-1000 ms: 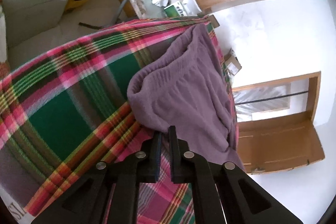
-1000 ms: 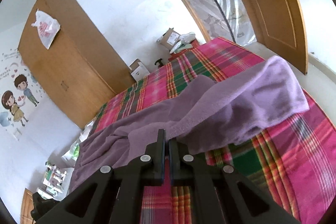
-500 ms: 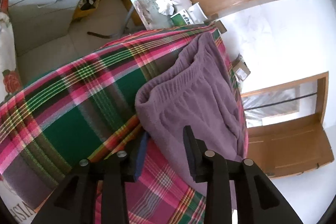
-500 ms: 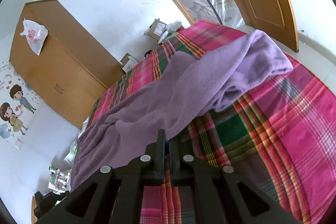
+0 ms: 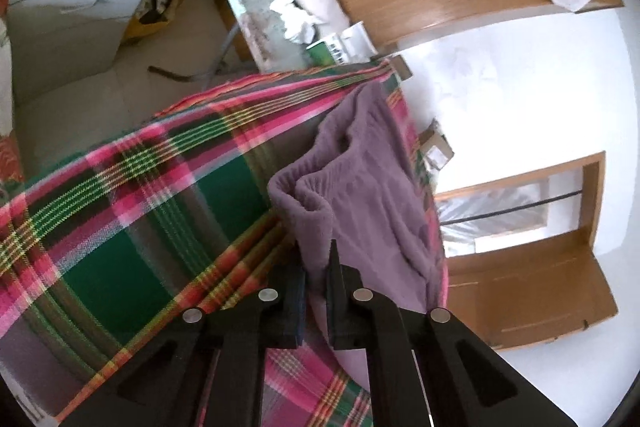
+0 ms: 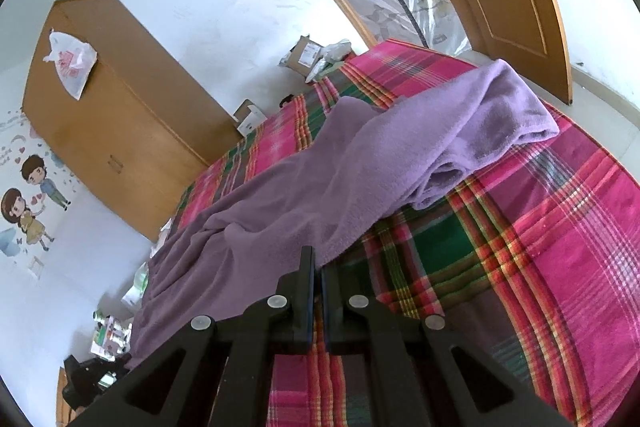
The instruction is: Fold clothes
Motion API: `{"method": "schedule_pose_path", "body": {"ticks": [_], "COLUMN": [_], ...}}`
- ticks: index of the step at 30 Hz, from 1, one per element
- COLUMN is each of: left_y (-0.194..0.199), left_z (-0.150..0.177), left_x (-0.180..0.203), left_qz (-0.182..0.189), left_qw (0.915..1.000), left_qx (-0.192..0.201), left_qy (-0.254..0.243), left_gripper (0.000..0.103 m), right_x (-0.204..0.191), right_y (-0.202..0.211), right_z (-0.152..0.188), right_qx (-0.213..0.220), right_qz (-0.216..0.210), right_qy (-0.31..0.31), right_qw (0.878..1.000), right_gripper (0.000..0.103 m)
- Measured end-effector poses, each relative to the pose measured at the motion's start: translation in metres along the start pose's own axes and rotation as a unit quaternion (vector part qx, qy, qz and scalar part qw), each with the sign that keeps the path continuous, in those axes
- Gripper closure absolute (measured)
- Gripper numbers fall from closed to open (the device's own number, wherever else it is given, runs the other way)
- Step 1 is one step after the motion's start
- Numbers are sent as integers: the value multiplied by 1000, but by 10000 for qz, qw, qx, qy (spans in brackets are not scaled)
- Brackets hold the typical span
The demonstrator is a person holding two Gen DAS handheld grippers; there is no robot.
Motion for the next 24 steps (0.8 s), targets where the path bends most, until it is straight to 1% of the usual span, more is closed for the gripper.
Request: {"method": "schedule_pose_path", "body": {"ticks": [4, 8, 17, 24], "left_y": [9, 18, 36, 39], "left_z": [0, 1, 8, 15], "left_x": [4, 2, -8, -29], "left_qz": [113, 142, 199, 89], "left_qw": [9999, 9998, 9997, 9999], "left_qx": [75, 96, 159, 83], "left_qy": [-51, -59, -58, 61], "left_gripper": [96, 97, 97, 97], "right_x": [-1, -1, 8, 26], "right_y": [14, 31, 54, 52], "right_z": [1, 4, 22, 46], "right_qx": [37, 96, -45, -291], "right_qz": [-94, -172, -245, -38], "right_qy": [-52, -20, -231, -379], "right_qw": [9999, 9998, 9994, 9988], "right_gripper": [100, 100, 100, 100]}}
Point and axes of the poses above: each gripper's, at about its wrist camera, not at the fingertips, and y roughly against the way its jaws point, x to its right, z to its underside, the point moved 7 cm from there along -y, roughly the way its jaws point, and after that the axes turned 8 degrees about -y, right-handed, at the moved point
